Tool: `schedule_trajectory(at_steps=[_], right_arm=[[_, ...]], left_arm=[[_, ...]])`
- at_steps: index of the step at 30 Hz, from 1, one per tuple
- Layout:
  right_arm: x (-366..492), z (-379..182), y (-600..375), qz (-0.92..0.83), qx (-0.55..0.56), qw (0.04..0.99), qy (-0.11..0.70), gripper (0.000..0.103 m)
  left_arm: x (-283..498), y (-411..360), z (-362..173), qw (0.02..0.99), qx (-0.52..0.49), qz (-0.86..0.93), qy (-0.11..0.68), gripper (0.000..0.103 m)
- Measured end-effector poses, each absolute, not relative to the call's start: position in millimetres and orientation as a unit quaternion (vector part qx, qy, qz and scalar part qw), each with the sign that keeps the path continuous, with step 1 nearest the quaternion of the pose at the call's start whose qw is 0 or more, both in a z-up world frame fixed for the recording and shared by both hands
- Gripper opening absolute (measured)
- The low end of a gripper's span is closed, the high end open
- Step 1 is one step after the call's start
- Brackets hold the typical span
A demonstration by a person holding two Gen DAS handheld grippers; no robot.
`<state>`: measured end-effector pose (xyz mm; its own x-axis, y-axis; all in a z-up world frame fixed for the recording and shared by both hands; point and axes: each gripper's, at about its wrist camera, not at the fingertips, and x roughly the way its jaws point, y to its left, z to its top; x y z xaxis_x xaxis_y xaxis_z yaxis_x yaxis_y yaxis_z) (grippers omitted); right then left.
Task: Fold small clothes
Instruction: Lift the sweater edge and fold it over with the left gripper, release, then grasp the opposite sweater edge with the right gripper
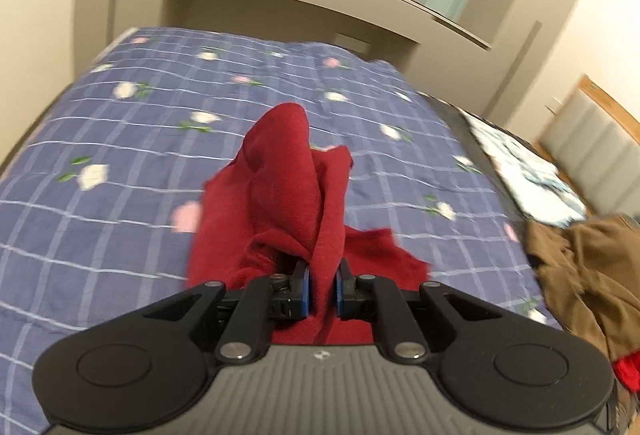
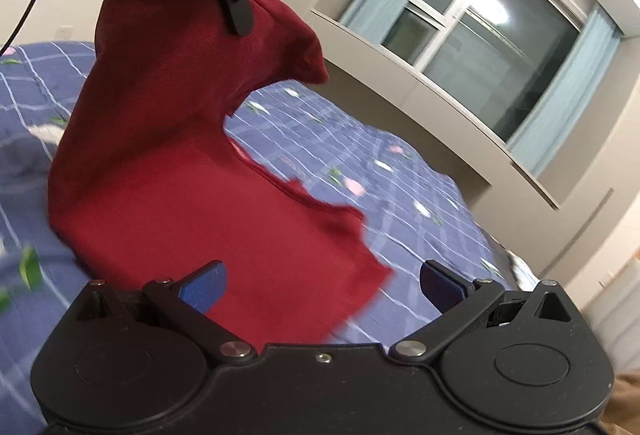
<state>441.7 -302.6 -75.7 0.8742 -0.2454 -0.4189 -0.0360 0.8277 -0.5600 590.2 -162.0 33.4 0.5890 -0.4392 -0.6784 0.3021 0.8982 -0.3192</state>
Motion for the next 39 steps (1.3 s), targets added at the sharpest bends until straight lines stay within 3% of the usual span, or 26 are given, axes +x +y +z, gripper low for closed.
schedule_trajectory(at_steps=[6, 11, 17, 20, 22, 24, 27, 33, 39], right_arm=[[419, -73, -342, -0.102, -0.276, 0.916, 0.271, 0.102], [412, -83, -366, -0.128, -0.263, 0.909, 0.298, 0.102], [411, -90, -382, -0.136, -0.253, 0.906, 0.31, 0.102], [418, -89, -390, -0.147, -0.235, 0.906, 0.321, 0.102], [422, -86, -397, -0.156, -0.215, 0.908, 0.325, 0.102], [427, -80, -405, -0.16, -0.187, 0.912, 0.329, 0.102], [440, -67, -418, -0.161, -0.143, 0.921, 0.326, 0.102], [475, -41, -426, -0.099, -0.051, 0.943, 0.314, 0.102], [516, -24, -425, -0.009, 0.063, 0.938, 0.34, 0.102]], left_arm=[[577, -229, 17, 0.864, -0.066, -0.265, 0.422, 0.011], [577, -275, -30, 0.845, -0.037, -0.262, 0.466, 0.012], [572, -288, -48, 0.835, -0.017, -0.268, 0.481, 0.015], [572, -287, -48, 0.826, -0.023, -0.282, 0.487, 0.032], [574, -281, -43, 0.821, -0.034, -0.291, 0.489, 0.049], [573, -273, -34, 0.822, -0.039, -0.295, 0.485, 0.073], [571, -257, -19, 0.832, -0.036, -0.286, 0.473, 0.087], [577, -206, 0, 0.868, -0.018, -0.204, 0.453, 0.099], [595, -149, -7, 0.885, -0.025, -0.104, 0.454, 0.101]])
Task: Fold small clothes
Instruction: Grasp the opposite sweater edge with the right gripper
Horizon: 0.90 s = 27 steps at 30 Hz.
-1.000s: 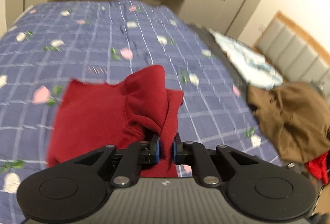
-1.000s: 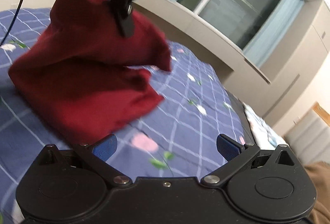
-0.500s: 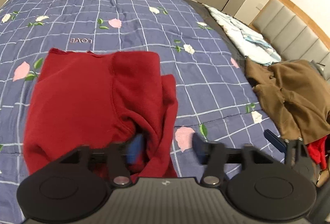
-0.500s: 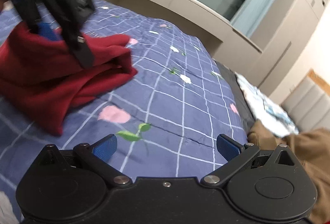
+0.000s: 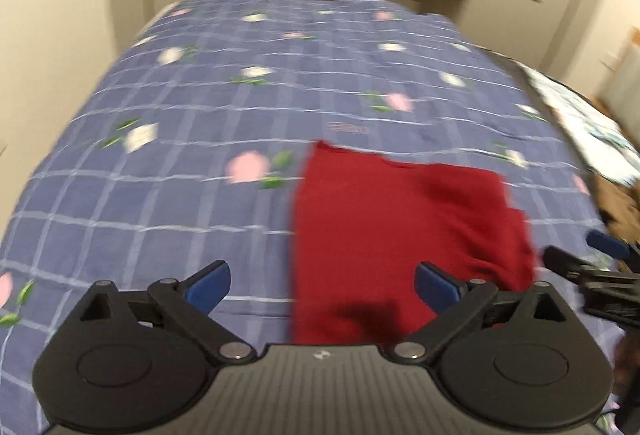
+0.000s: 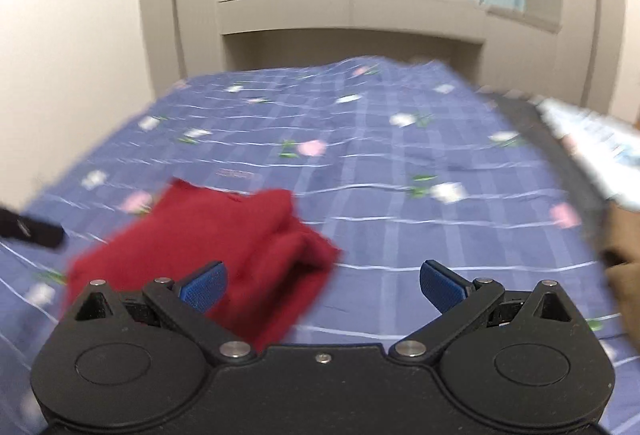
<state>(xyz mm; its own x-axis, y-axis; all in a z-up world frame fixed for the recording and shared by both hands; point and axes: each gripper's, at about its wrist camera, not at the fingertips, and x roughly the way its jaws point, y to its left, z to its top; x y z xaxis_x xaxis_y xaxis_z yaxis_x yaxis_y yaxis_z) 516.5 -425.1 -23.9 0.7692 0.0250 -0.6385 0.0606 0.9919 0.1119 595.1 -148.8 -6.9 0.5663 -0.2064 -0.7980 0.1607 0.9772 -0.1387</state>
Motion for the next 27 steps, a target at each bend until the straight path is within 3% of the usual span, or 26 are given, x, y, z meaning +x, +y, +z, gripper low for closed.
schedule_trajectory(at_steps=[7, 12, 13, 14, 15, 16, 17, 18, 21, 27], right_arm=[[557, -35, -427, 0.034, 0.175, 0.895, 0.408, 0.101], [582, -44, -435, 0.021, 0.205, 0.882, 0.424, 0.076], [585, -45, -438, 0.017, 0.213, 0.879, 0.426, 0.064], [589, -46, -439, 0.009, 0.216, 0.878, 0.428, 0.042], [591, -46, -441, 0.003, 0.214, 0.877, 0.429, 0.031], [593, -45, -442, 0.005, 0.212, 0.879, 0.427, 0.022], [593, -44, -442, 0.011, 0.209, 0.881, 0.424, 0.018], [594, -42, -442, 0.018, 0.202, 0.885, 0.419, 0.017], [592, -32, -444, 0.041, 0.164, 0.903, 0.395, 0.015], [600, -48, -459, 0.045, 0.116, 0.906, 0.405, 0.019]], left_arm=[[593, -113, -44, 0.858, -0.104, -0.093, 0.494, 0.101], [577, -116, -71, 0.83, -0.115, -0.137, 0.528, 0.097], [575, -116, -76, 0.824, -0.117, -0.142, 0.536, 0.094], [574, -116, -80, 0.82, -0.119, -0.145, 0.54, 0.086], [572, -116, -83, 0.817, -0.122, -0.147, 0.543, 0.074], [571, -115, -84, 0.815, -0.127, -0.149, 0.545, 0.065], [570, -113, -85, 0.812, -0.132, -0.156, 0.547, 0.038], [570, -113, -86, 0.808, -0.132, -0.166, 0.549, 0.022], [568, -115, -82, 0.812, -0.121, -0.193, 0.538, 0.009], [566, -121, -82, 0.816, -0.081, -0.213, 0.531, 0.006]])
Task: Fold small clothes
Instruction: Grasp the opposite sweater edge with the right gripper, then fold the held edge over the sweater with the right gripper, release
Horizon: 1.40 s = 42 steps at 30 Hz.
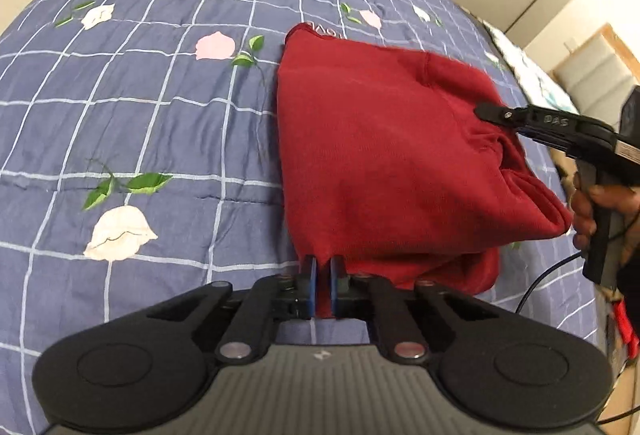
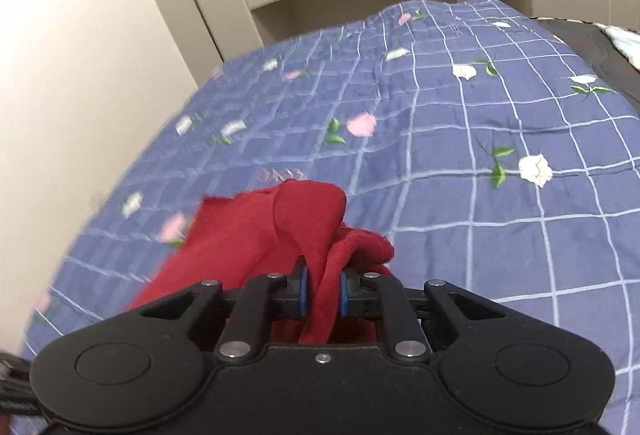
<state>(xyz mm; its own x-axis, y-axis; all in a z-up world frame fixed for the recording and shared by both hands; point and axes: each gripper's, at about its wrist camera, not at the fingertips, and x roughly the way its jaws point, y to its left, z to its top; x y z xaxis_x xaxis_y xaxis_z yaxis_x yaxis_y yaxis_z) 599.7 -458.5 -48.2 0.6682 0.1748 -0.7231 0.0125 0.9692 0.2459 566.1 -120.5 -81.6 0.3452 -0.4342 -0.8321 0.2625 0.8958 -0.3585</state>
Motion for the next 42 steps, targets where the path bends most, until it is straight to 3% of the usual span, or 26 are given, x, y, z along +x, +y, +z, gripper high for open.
schedule_trajectory(at_steps=[3, 5, 7, 10, 12, 14, 17, 19, 20, 21, 22, 23, 27, 33, 42], right_arm=[[593, -62, -461, 0.032, 0.114, 0.901, 0.417, 0.032], [581, -54, -460, 0.018, 0.12, 0.907, 0.404, 0.054], [566, -40, -455, 0.011, 0.108, 0.916, 0.387, 0.063], [539, -16, -441, 0.033, 0.104, 0.924, 0.366, 0.063], [521, -5, -428, 0.076, 0.122, 0.918, 0.369, 0.062], [510, -1, -411, 0.109, 0.12, 0.91, 0.381, 0.057], [500, -6, -390, 0.127, 0.116, 0.894, 0.413, 0.053], [497, -14, -381, 0.122, 0.106, 0.889, 0.429, 0.05], [497, -19, -379, 0.117, 0.104, 0.887, 0.435, 0.043], [497, -20, -378, 0.116, 0.107, 0.885, 0.439, 0.038], [496, -21, -379, 0.117, 0.111, 0.884, 0.439, 0.021], [497, -20, -378, 0.114, 0.111, 0.885, 0.437, 0.011], [494, -9, -384, 0.116, 0.121, 0.891, 0.422, 0.008], [487, -8, -396, 0.107, 0.141, 0.889, 0.423, 0.007], [467, -66, -403, 0.065, 0.17, 0.868, 0.461, 0.007]], left_arm=[[564, -123, -80, 0.82, -0.07, -0.214, 0.526, 0.007], [561, -124, -75, 0.823, -0.059, -0.221, 0.52, 0.01], [558, -122, -71, 0.825, -0.051, -0.224, 0.517, 0.016], [554, -119, -63, 0.828, -0.046, -0.229, 0.509, 0.039], [551, -117, -58, 0.834, -0.04, -0.227, 0.5, 0.062], [545, -119, -52, 0.848, -0.022, -0.226, 0.479, 0.071], [536, -133, -50, 0.852, 0.031, -0.247, 0.461, 0.073], [529, -145, -53, 0.852, 0.072, -0.259, 0.449, 0.072], [525, -153, -56, 0.85, 0.1, -0.266, 0.442, 0.069], [522, -161, -59, 0.848, 0.128, -0.269, 0.439, 0.057], [519, -169, -64, 0.843, 0.163, -0.27, 0.436, 0.048], [517, -175, -68, 0.839, 0.184, -0.268, 0.435, 0.03], [516, -180, -72, 0.84, 0.197, -0.258, 0.435, 0.007], [515, -158, -62, 0.854, 0.138, -0.251, 0.434, 0.002], [522, -144, -81, 0.841, 0.105, -0.255, 0.466, 0.004]])
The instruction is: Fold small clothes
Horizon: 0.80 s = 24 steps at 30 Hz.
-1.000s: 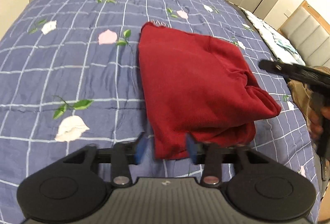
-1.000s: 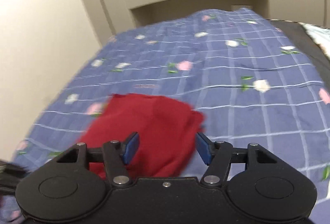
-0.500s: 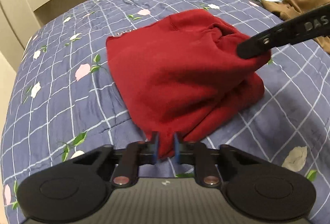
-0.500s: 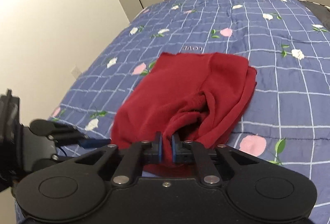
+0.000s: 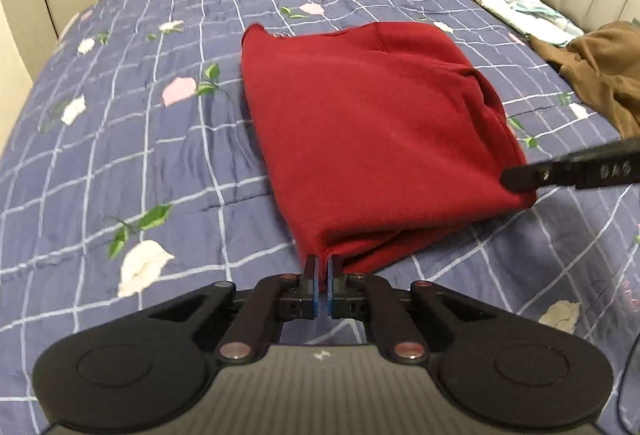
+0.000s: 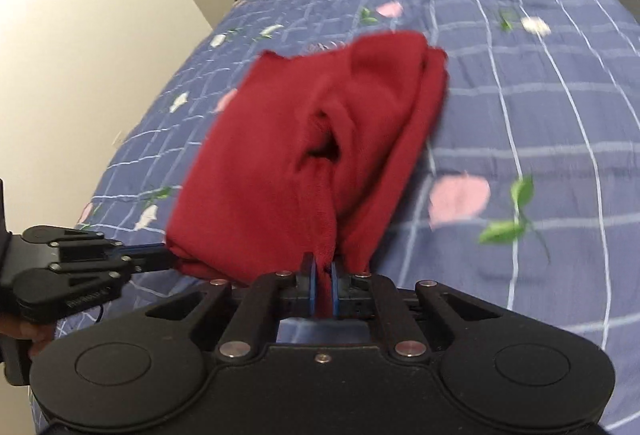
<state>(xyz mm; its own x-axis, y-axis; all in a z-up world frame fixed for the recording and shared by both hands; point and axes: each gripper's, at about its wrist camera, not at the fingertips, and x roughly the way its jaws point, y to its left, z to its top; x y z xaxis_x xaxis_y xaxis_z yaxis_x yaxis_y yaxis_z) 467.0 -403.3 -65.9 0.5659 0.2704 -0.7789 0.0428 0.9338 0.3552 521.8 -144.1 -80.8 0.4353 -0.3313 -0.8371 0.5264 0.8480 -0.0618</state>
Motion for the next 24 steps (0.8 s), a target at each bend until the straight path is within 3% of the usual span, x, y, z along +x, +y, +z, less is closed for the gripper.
schedule_trajectory(at_steps=[5, 6, 7, 8, 9, 10, 12, 15, 24], right_arm=[[464, -43, -406, 0.075, 0.155, 0.883, 0.436, 0.029], [465, -36, -408, 0.075, 0.151, 0.888, 0.428, 0.033], [466, -31, -410, 0.071, 0.147, 0.893, 0.419, 0.046], [470, -26, -413, 0.064, 0.142, 0.899, 0.41, 0.061], [475, -22, -415, 0.057, 0.137, 0.903, 0.403, 0.068], [482, -19, -416, 0.051, 0.129, 0.908, 0.394, 0.074], [500, -19, -417, 0.036, 0.118, 0.914, 0.386, 0.076], [530, -26, -416, -0.015, 0.105, 0.926, 0.363, 0.088], [591, -77, -431, -0.096, 0.056, 0.918, 0.382, 0.091]], left_arm=[[528, -123, -67, 0.827, 0.03, -0.27, 0.491, 0.014], [529, -118, -62, 0.828, 0.015, -0.271, 0.49, 0.026], [530, -115, -57, 0.83, 0.003, -0.272, 0.486, 0.034], [531, -113, -51, 0.835, -0.008, -0.271, 0.478, 0.056], [534, -113, -48, 0.841, -0.014, -0.268, 0.47, 0.073], [537, -114, -44, 0.849, -0.021, -0.263, 0.458, 0.076], [549, -122, -40, 0.86, -0.031, -0.252, 0.443, 0.08], [572, -142, -43, 0.871, -0.042, -0.223, 0.436, 0.089], [612, -158, -92, 0.851, -0.083, -0.14, 0.5, 0.091]])
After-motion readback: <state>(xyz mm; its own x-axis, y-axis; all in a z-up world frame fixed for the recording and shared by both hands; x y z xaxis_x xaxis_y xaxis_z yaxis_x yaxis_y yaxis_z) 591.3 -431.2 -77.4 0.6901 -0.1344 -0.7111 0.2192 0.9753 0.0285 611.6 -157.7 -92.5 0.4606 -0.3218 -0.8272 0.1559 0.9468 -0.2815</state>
